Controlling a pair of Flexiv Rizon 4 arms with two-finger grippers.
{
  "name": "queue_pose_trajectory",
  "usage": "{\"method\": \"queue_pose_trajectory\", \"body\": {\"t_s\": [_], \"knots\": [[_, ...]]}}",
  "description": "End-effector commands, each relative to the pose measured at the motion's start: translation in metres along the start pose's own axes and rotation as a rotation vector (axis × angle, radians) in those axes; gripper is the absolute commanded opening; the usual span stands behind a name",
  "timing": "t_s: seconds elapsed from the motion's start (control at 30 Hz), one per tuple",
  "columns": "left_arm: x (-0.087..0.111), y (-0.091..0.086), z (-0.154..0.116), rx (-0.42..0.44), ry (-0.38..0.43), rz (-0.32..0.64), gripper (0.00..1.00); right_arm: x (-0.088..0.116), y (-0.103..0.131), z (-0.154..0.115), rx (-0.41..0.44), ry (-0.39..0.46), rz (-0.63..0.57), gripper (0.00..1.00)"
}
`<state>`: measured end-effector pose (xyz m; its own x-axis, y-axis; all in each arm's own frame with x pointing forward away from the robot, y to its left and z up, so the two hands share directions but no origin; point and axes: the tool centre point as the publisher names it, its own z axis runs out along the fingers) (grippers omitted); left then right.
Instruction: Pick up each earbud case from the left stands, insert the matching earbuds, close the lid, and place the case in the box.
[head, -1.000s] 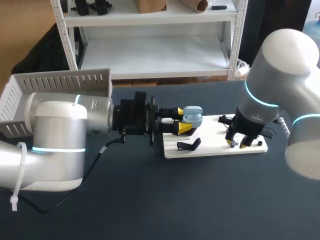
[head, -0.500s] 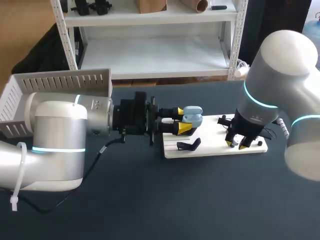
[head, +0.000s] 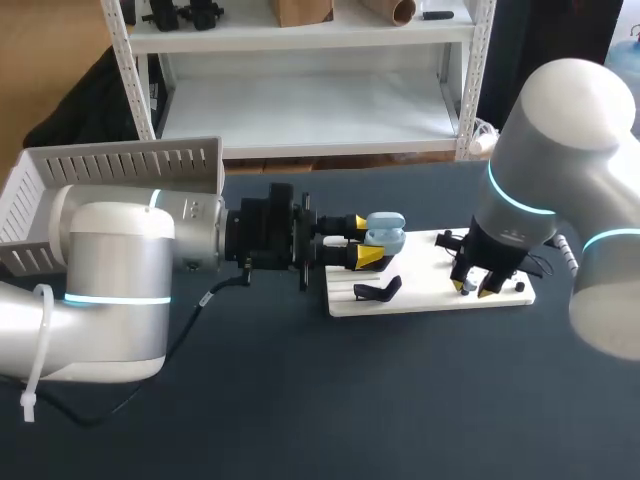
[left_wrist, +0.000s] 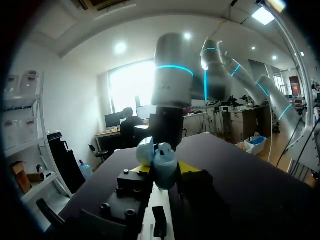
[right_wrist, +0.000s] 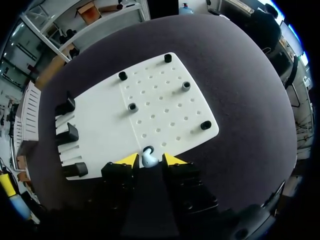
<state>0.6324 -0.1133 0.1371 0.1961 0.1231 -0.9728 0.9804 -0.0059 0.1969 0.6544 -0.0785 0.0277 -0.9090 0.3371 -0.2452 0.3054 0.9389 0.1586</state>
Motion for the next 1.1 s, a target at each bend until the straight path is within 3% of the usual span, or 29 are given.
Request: {"method": "queue_pose_trajectory", "body": {"t_s": [0.03, 0.3, 0.4, 0.43, 0.47, 1.1], "knots": [[0.001, 0.0, 0.0, -0.001, -0.003, 0.002, 0.0, 0.001, 0.0, 0.0, 0.002, -0.001, -0.001, 0.3], [0.001, 0.0, 0.0, -0.001, -0.003, 0.002, 0.0, 0.001, 0.0, 0.001, 0.005, 0.0, -0.003, 0.24], [0.001, 0.0, 0.0, -0.001, -0.003, 0.002, 0.0, 0.001, 0.0, 0.001, 0.005, 0.001, -0.004, 0.13], [0.001, 0.0, 0.0, -0.001, -0.003, 0.002, 0.0, 0.001, 0.0, 0.001, 0.005, 0.001, -0.004, 0.03], [0.001, 0.0, 0.0, -0.001, -0.003, 0.002, 0.0, 0.001, 0.0, 0.002, 0.005, 0.001, -0.005, 0.0], [0.001, 0.0, 0.0, -0.001, -0.003, 0.002, 0.0, 0.003, -0.004, -0.02, -0.022, -0.019, -0.004, 0.0]]}}
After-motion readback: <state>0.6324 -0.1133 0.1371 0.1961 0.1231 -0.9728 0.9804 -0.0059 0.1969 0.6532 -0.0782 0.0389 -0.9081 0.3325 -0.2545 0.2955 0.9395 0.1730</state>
